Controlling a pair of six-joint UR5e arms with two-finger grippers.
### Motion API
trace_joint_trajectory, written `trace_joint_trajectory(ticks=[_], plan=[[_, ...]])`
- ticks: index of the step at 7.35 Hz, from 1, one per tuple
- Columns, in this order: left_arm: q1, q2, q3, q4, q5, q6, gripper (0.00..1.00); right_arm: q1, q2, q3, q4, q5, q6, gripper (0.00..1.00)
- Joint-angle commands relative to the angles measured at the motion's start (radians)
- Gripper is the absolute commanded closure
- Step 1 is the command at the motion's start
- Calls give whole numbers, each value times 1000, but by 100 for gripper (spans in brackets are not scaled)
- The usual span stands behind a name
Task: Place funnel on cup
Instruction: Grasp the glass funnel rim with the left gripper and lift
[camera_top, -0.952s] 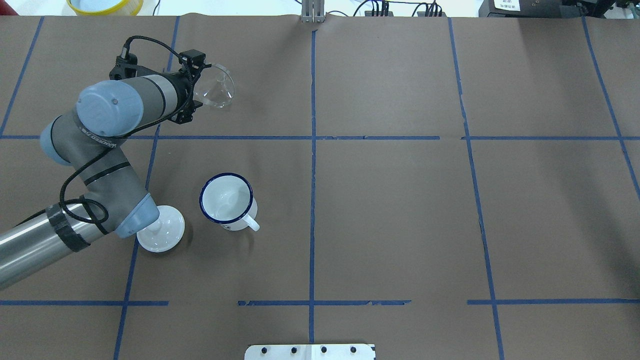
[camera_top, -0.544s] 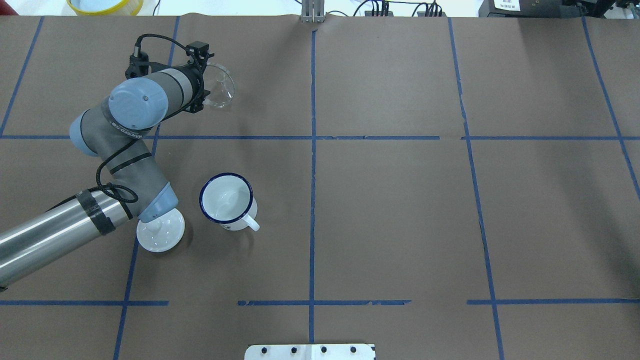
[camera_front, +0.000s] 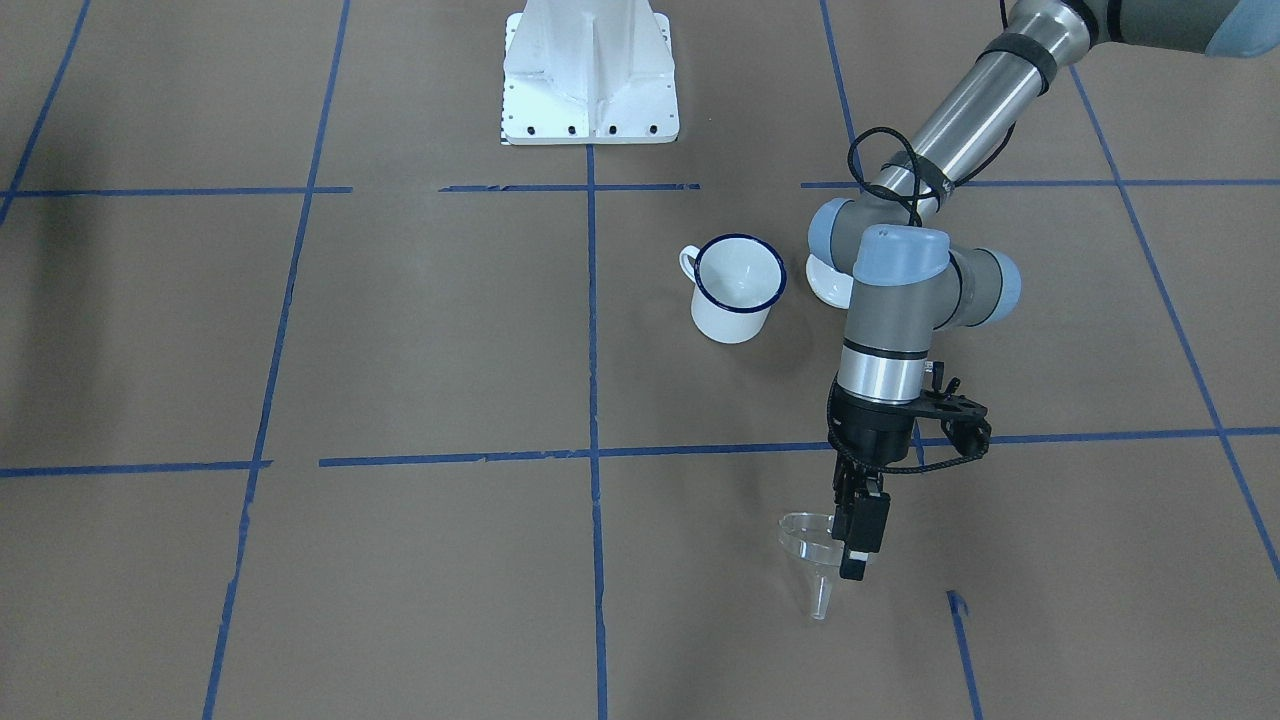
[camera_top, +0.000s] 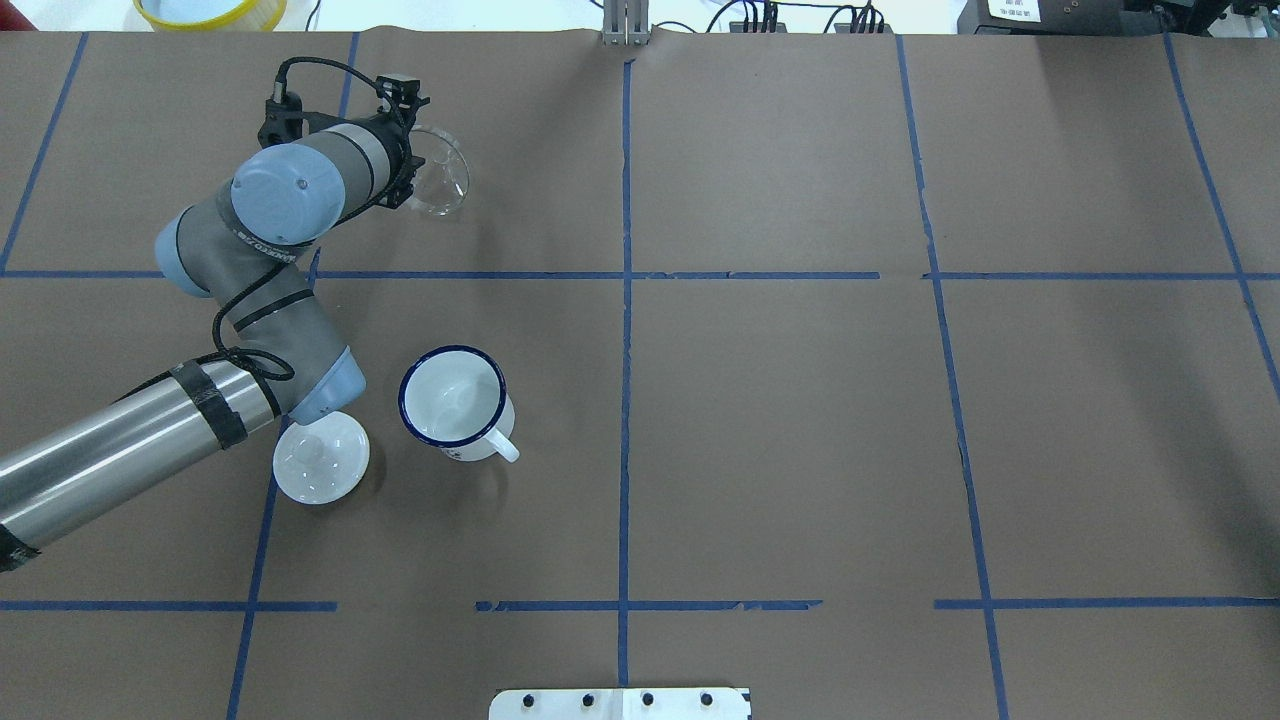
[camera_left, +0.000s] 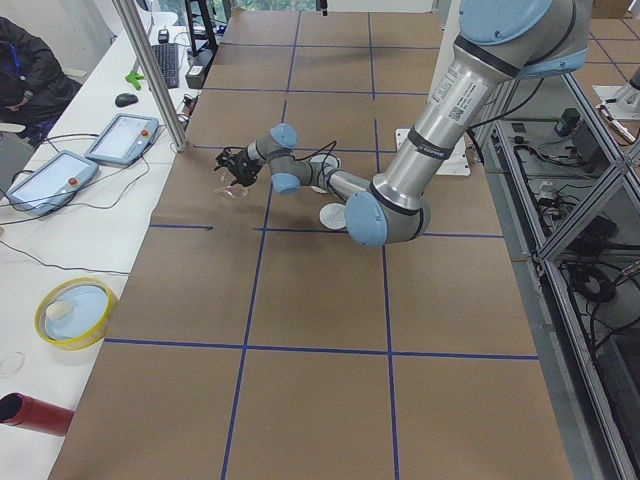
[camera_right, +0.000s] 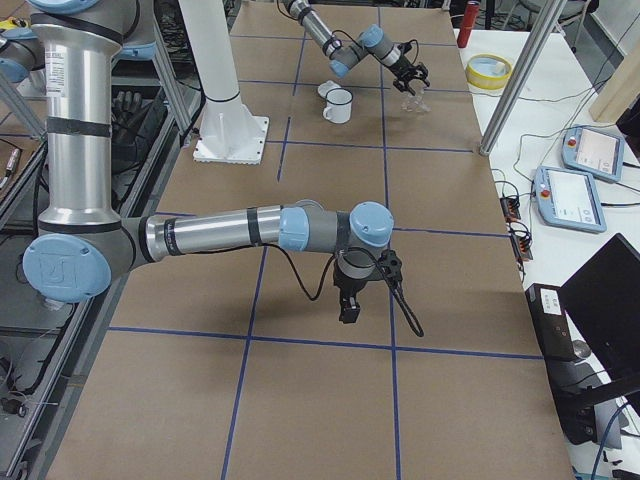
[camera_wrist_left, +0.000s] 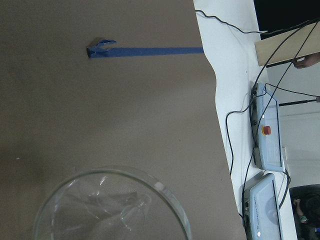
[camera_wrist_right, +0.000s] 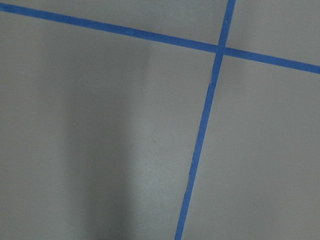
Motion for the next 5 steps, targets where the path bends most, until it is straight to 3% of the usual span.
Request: trace_joint_trajectory(ticks=[1,5], plan=[[-7,-2,1,-21,-1,3,100,0,0,0,0,0,0,0],[-35,-4,-31,-65,-8,12,100,0,0,0,0,0,0,0]])
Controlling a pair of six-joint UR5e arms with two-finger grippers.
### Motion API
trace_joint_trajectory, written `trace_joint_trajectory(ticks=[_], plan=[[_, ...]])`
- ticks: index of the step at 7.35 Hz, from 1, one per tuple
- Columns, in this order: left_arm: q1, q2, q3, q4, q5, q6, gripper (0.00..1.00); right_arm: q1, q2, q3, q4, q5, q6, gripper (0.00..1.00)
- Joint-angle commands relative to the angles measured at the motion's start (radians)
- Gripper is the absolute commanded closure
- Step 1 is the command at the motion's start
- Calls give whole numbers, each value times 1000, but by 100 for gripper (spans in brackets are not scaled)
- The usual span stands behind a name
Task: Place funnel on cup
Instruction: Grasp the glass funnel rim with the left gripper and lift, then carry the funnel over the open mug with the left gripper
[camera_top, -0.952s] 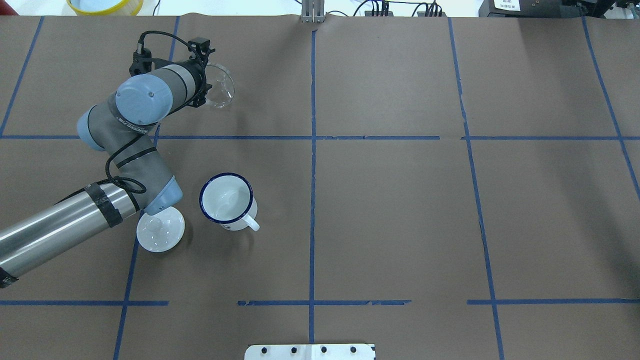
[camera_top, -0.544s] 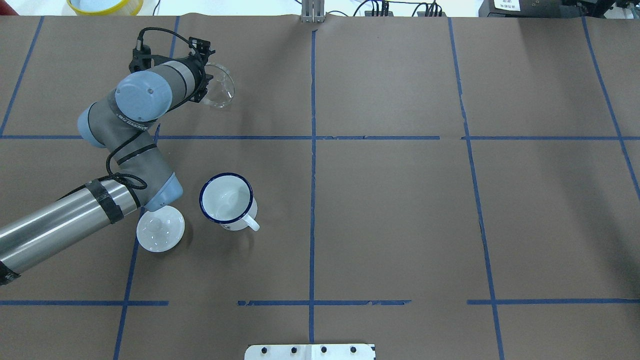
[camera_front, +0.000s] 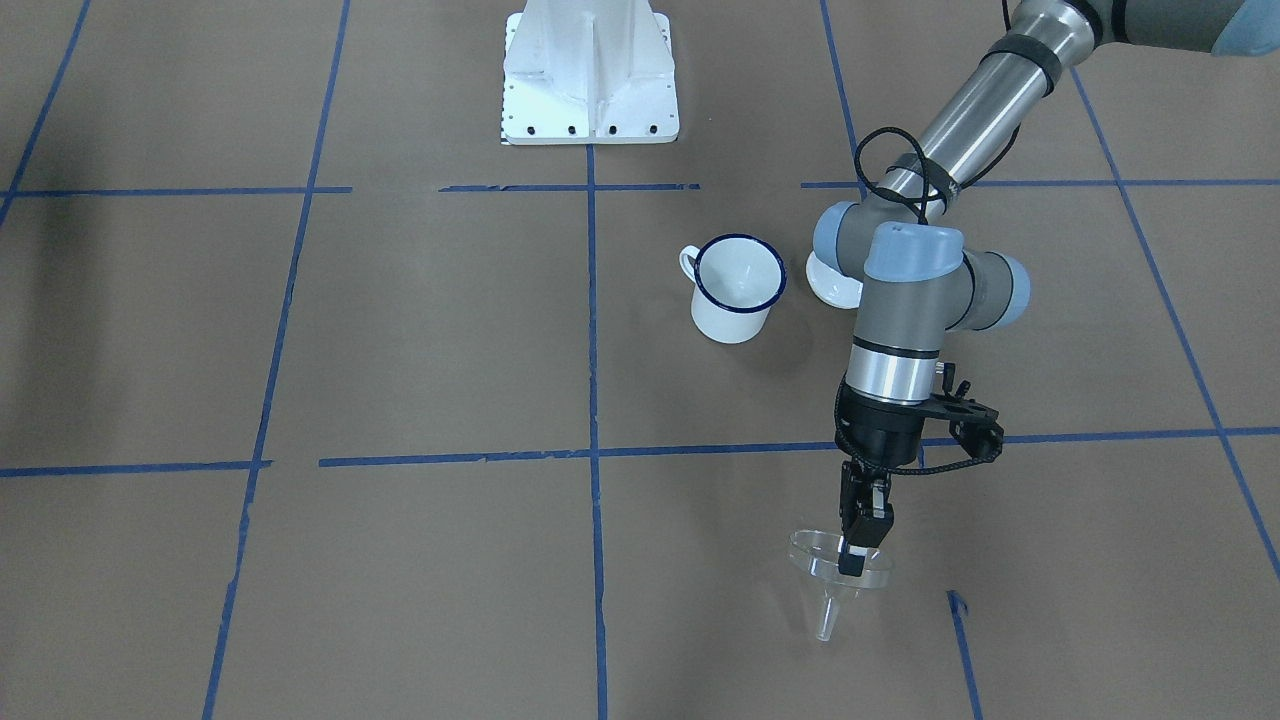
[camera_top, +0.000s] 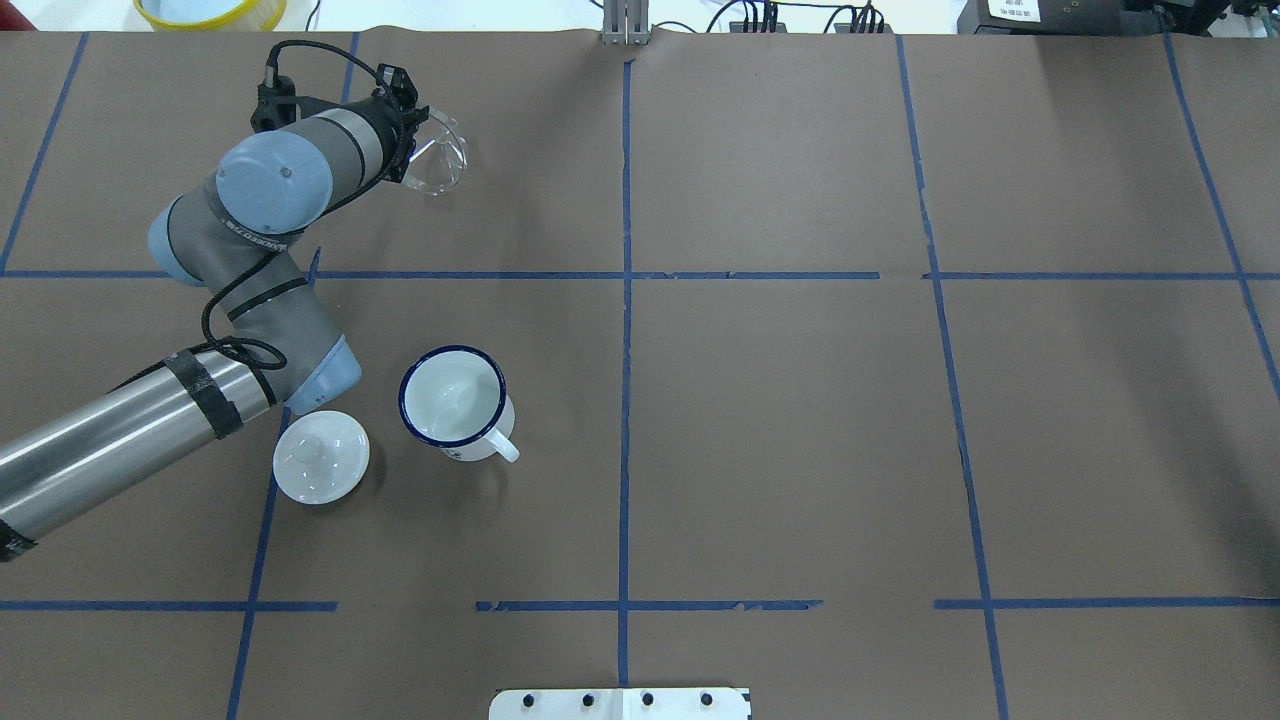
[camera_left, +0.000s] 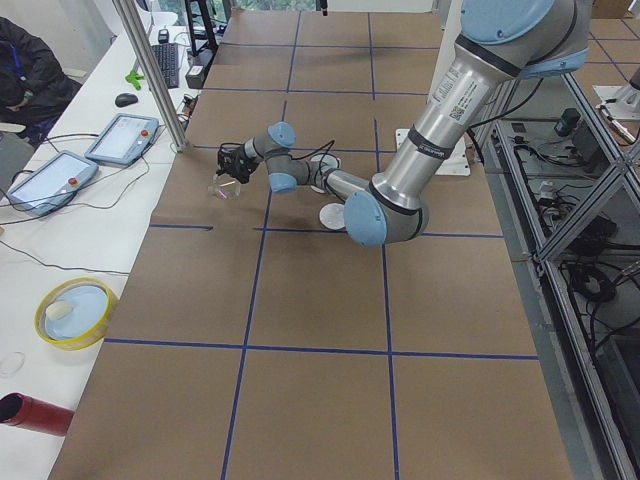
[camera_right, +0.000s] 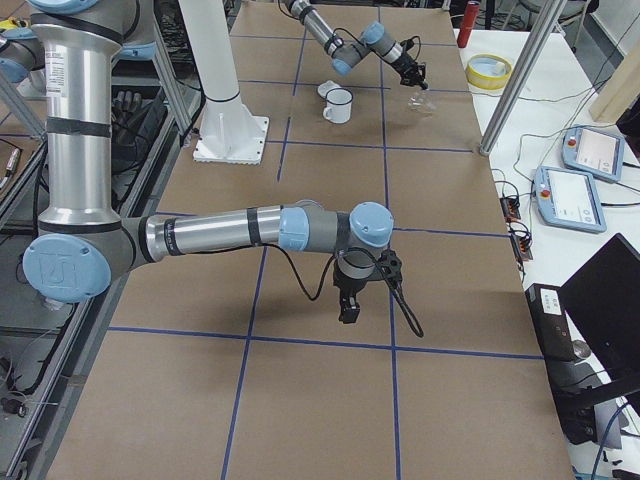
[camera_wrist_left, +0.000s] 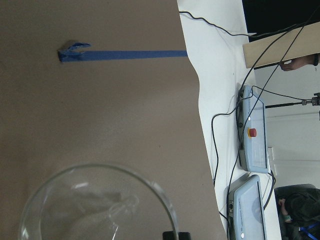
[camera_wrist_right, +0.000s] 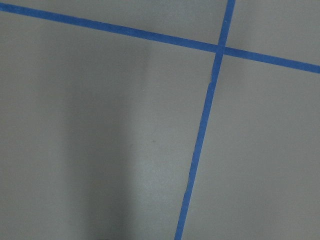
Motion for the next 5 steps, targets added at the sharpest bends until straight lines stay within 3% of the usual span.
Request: trace_joint_trajectory(ticks=[1,3,5], plan=[[-33,0,-88,-10,-23,10,100,0,0,0,0,0,0,0],[-69,20,-269,91,-210,74,100,0,0,0,0,0,0,0],[-69,39,-580,502,-346,177,100,0,0,0,0,0,0,0]])
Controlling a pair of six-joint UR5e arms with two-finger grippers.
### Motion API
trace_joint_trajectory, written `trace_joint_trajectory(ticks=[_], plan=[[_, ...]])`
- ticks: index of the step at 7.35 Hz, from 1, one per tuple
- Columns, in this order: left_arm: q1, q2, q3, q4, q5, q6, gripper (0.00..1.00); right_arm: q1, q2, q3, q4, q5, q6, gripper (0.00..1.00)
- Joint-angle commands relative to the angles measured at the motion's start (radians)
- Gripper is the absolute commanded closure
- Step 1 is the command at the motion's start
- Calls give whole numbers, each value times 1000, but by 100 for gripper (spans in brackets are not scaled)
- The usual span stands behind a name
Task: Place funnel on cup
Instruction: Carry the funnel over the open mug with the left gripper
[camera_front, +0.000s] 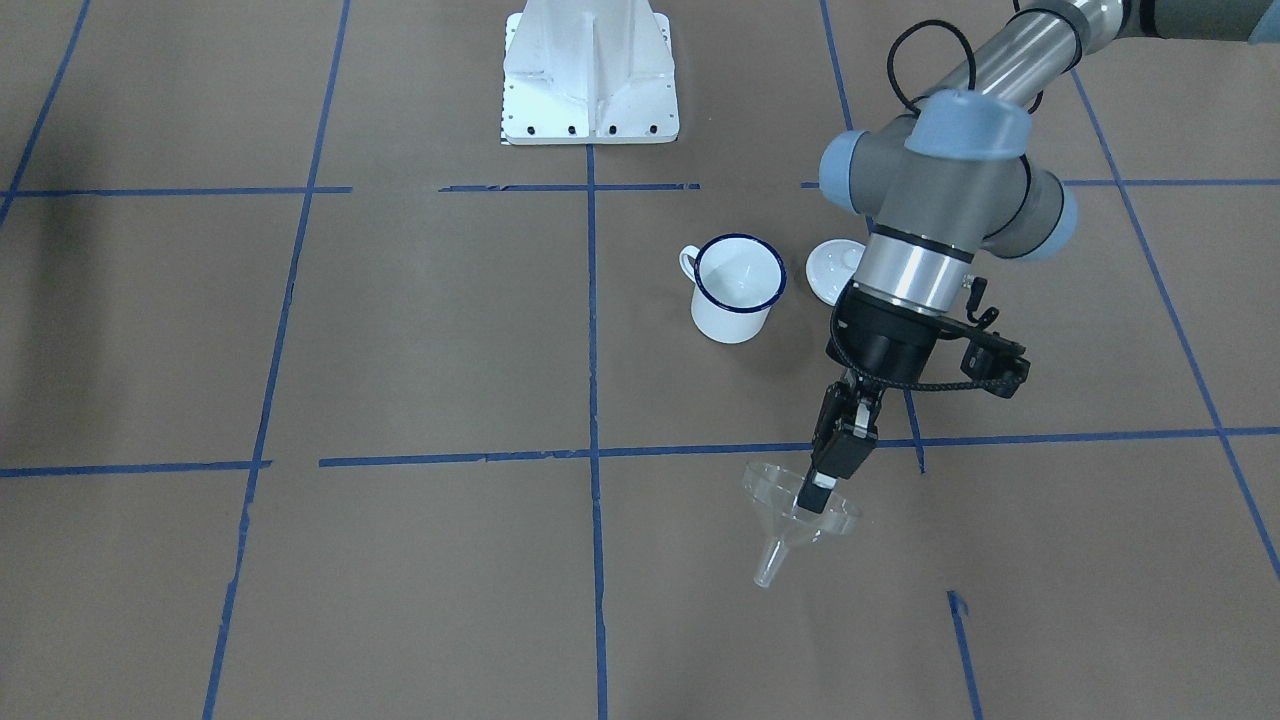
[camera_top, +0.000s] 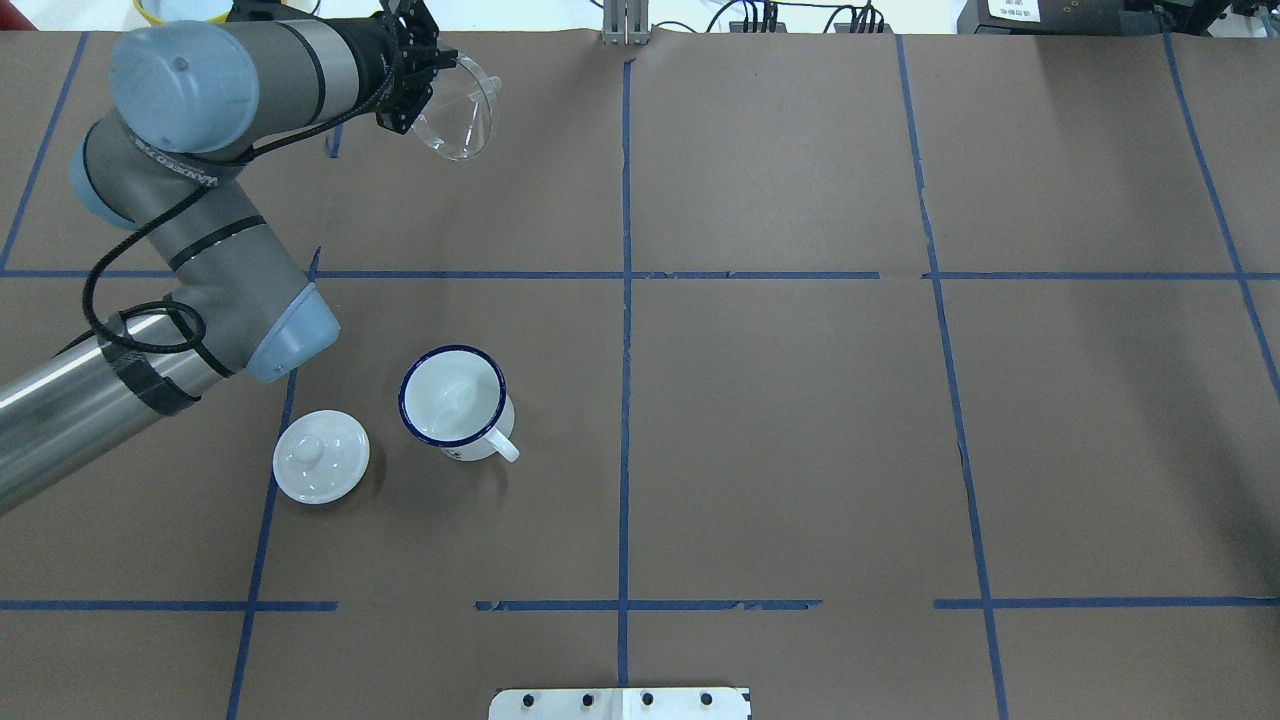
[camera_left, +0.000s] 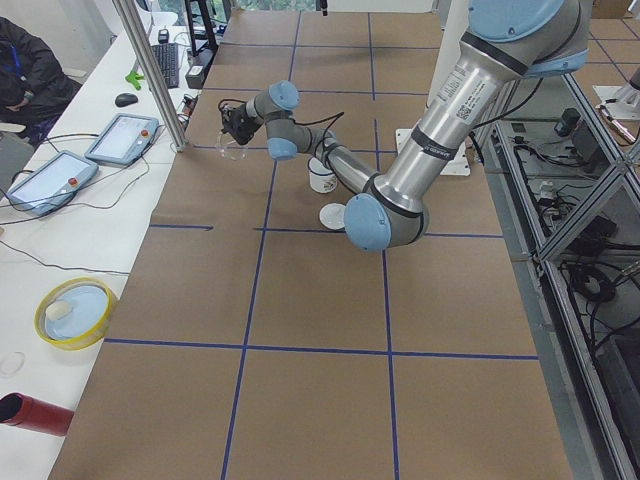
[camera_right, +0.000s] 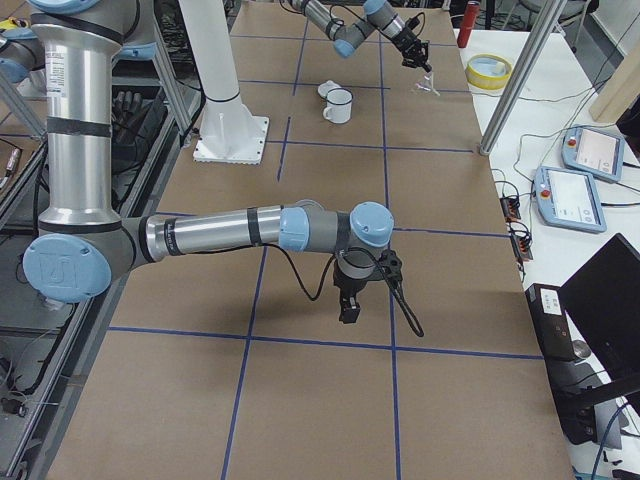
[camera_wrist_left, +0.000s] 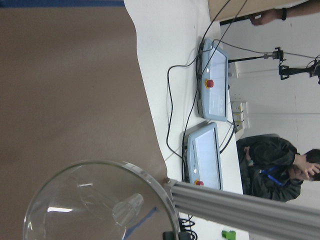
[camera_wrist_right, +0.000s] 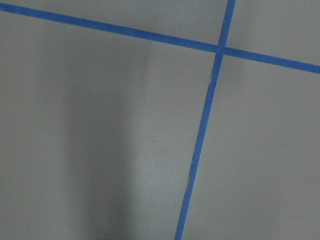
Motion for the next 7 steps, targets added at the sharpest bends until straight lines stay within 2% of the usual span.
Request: trace_joint_trajectory(ticks=[1,2,3,5,6,7], plan=[[-1,-8,-322,484,-134,134,100,0,2,-2,0,0,0,0],[2,-18,-410,667,-181,177,100,0,2,-2,0,0,0,0],[5,-75,-437,859,-236,266,100,0,0,0,0,0,0,0],[66,-190,-436,1202,-296,465,100,0,2,0,0,0,0,0],[98,-222,-426,1314,-297,545,100,0,0,0,0,0,0,0],[117,-247,-375,1379,-306,620,100,0,0,0,0,0,0,0]])
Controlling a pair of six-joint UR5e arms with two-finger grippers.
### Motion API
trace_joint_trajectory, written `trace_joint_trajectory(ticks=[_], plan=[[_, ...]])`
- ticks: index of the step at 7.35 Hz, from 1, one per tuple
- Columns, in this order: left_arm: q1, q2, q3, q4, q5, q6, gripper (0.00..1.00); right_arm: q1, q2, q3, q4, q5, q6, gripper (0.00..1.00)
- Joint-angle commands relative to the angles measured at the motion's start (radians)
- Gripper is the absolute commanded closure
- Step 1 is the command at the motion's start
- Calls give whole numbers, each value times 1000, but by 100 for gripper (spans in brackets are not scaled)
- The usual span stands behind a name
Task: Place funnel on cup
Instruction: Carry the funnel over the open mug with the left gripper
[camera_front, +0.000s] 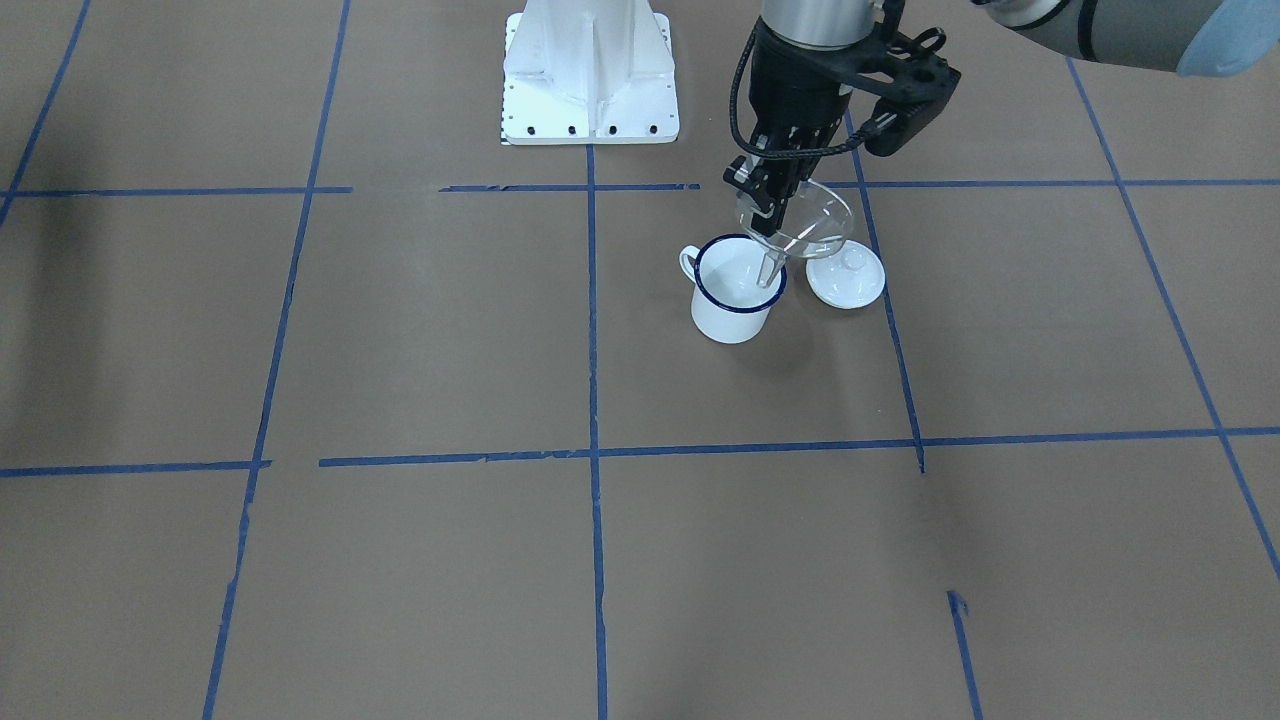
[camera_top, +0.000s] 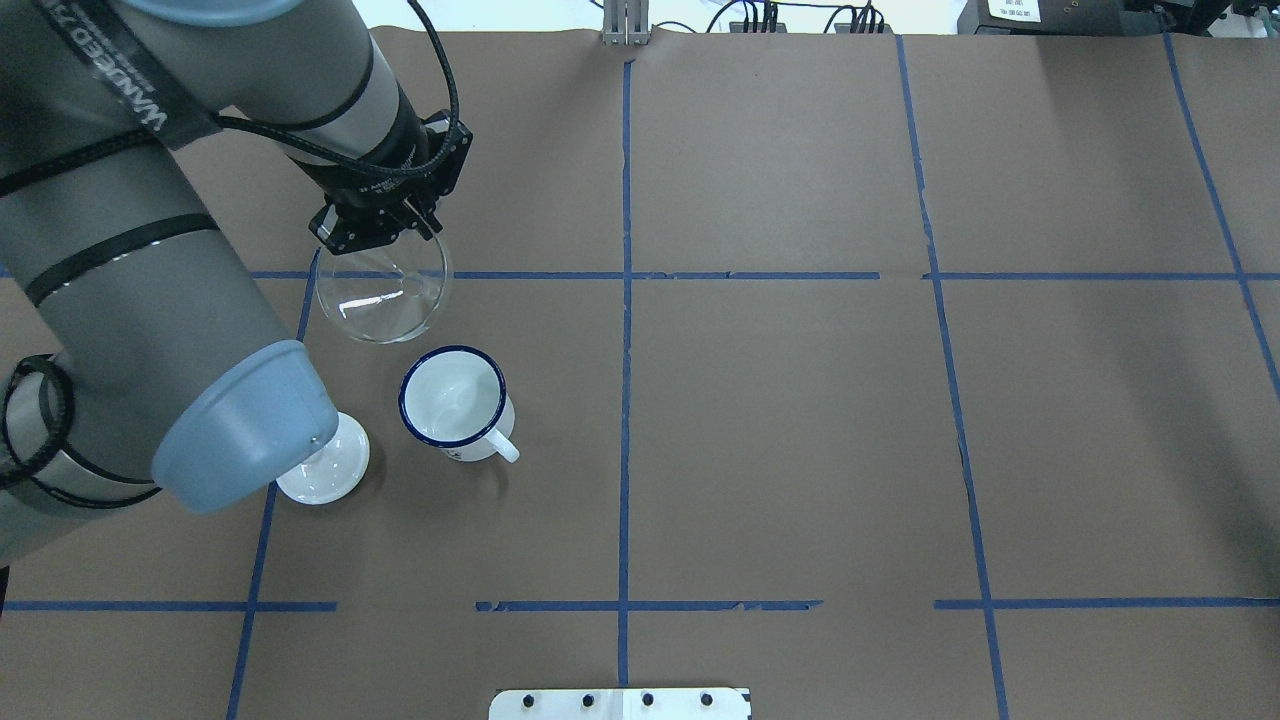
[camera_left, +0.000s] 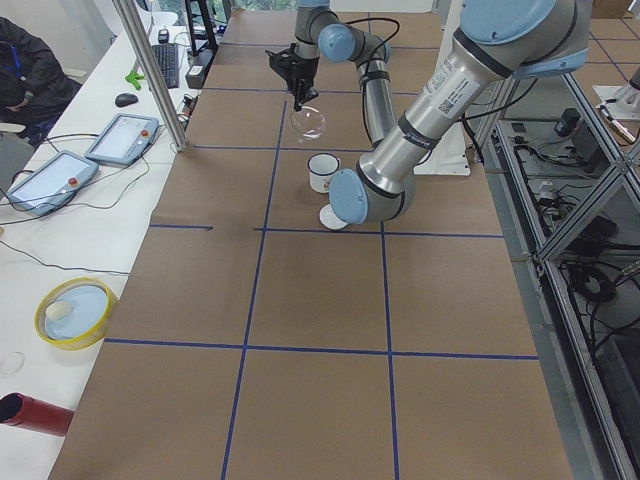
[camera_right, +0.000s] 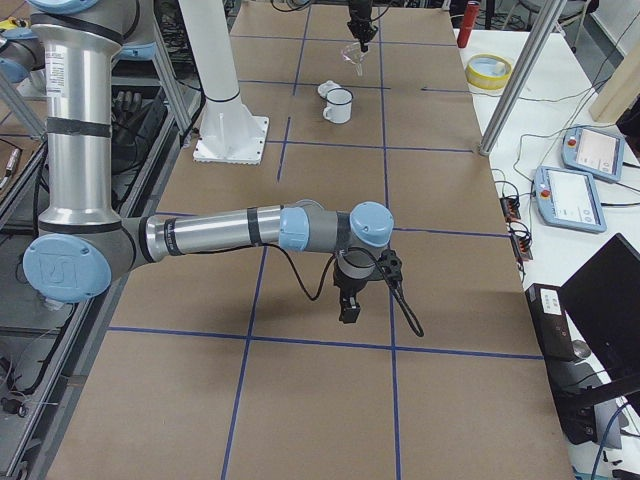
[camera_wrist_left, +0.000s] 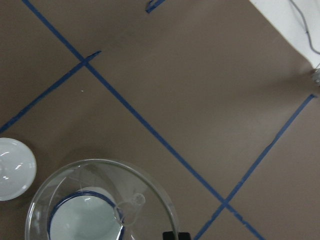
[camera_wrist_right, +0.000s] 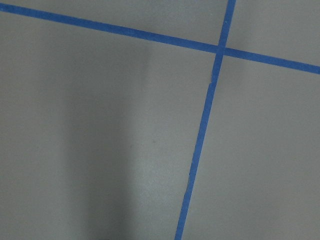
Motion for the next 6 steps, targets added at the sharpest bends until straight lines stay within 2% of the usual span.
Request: trace_joint_trajectory(ticks=[1,4,6], plan=[[31,-49,118,111,-25,129,100,0,0,0,0,0,0,0],[103,-36,181,21,-21,133,100,0,0,0,0,0,0,0],[150,25,202,-65,-16,131,100,0,0,0,0,0,0,0]])
